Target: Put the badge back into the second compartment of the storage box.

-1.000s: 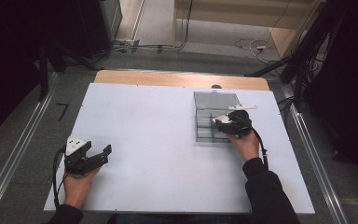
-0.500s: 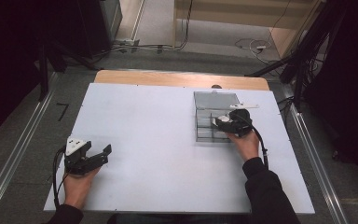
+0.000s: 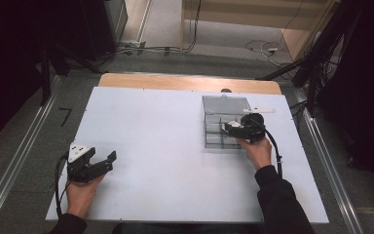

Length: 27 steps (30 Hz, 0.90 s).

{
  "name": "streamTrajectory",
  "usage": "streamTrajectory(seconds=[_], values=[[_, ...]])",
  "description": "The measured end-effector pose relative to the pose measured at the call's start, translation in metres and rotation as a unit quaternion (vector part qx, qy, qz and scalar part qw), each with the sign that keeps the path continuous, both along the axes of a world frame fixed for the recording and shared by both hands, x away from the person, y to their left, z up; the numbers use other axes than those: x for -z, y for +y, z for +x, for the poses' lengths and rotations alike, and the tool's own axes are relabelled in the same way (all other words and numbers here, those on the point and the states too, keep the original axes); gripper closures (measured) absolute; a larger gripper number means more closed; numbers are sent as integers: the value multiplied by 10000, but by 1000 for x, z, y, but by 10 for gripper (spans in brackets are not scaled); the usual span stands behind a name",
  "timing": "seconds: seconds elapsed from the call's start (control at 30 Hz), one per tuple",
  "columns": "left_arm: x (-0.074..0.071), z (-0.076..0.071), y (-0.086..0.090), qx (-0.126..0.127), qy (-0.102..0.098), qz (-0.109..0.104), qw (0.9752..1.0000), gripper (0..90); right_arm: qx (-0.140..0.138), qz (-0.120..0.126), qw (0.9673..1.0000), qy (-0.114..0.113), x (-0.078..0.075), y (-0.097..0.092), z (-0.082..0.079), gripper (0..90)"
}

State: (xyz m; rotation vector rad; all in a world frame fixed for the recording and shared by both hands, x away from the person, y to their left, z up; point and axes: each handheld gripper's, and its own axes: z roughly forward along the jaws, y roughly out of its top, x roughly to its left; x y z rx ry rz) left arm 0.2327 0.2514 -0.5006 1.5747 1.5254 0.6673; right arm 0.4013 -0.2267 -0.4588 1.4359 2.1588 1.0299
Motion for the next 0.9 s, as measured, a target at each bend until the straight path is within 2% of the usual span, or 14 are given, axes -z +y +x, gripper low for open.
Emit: streamTrajectory(seconds=[0.17,0.9], values=[[0,0,0,-1,2,1,10000,203,-96,63,9999,18,-2,-2,-5,221],[0,0,0,9,6,4,10000,203,-154,133,9998,-30,0,-9,-18,195]])
